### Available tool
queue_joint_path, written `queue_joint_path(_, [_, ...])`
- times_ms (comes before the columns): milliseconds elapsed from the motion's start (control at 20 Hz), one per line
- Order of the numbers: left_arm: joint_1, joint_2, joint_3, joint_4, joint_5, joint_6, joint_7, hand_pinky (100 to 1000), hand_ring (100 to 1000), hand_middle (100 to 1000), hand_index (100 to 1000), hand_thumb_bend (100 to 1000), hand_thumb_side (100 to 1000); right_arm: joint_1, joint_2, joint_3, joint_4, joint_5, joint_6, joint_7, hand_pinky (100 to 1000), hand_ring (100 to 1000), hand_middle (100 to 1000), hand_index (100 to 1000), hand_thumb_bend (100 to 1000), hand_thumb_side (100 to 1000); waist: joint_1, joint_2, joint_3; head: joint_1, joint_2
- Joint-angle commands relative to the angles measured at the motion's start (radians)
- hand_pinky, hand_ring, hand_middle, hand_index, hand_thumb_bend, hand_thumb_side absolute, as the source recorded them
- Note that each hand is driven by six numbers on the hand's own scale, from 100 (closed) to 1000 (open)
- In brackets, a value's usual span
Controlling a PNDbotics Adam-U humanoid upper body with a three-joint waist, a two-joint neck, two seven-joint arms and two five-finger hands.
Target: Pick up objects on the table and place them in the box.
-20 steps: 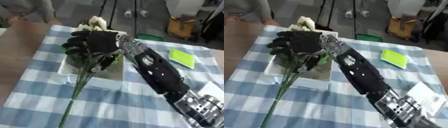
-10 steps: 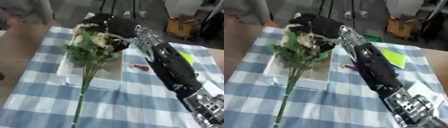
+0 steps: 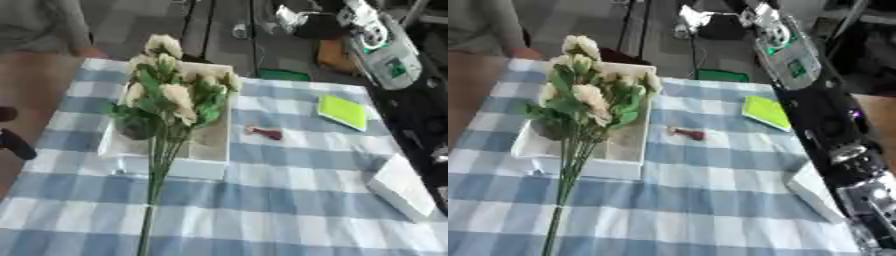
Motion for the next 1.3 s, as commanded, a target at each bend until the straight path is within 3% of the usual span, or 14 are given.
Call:
queue_joint_path(50, [0.008,0.028,0.017,-0.020,-0.020,-0.009,0.000,527,784,851,813,426,450,0.041,-0.090,-0.032,-0.125,-0.090,0.013,-0.004,537,688,749,863,100,235,0.022,-0.024,-0.037,0.011,0.022])
queue_joint_path(300, [0.033,0.034,0.033,-0.020,-0.055,-0.022,0.002,532,800,866,811,405,455,0.151,-0.152,-0.083,-0.223,-0.159,0.041,-0.023,522,684,737,860,100,270,0.053,-0.018,-0.111,0.043,0.027])
queue_joint_path(550, [0.049,0.030,0.042,-0.020,-0.099,-0.006,0.003,545,825,888,818,370,488,0.252,-0.168,-0.121,-0.277,-0.175,0.062,-0.039,499,677,724,856,100,331,0.075,-0.006,-0.173,0.079,0.030])
queue_joint_path(750, [0.058,0.023,0.040,-0.020,-0.125,0.007,-0.007,544,832,896,820,347,506,0.316,-0.161,-0.150,-0.319,-0.184,0.082,-0.048,486,671,716,852,100,384,0.089,0.003,-0.202,0.093,0.040])
queue_joint_path(800, [0.060,0.020,0.040,-0.020,-0.131,0.008,-0.010,543,835,899,821,335,513,0.334,-0.157,-0.158,-0.327,-0.185,0.089,-0.049,464,660,705,849,100,464,0.093,0.006,-0.208,0.099,0.041])
queue_joint_path(900, [0.065,0.015,0.039,-0.020,-0.144,0.009,-0.019,542,836,901,821,328,517,0.376,-0.145,-0.174,-0.332,-0.186,0.107,-0.047,452,655,699,846,100,512,0.101,0.012,-0.220,0.113,0.041])
queue_joint_path(1300, [0.079,-0.003,0.041,-0.020,-0.174,0.009,-0.024,539,841,905,821,314,532,0.476,-0.116,-0.218,-0.376,-0.166,0.135,-0.063,436,647,684,841,100,538,0.119,0.028,-0.248,0.151,0.035])
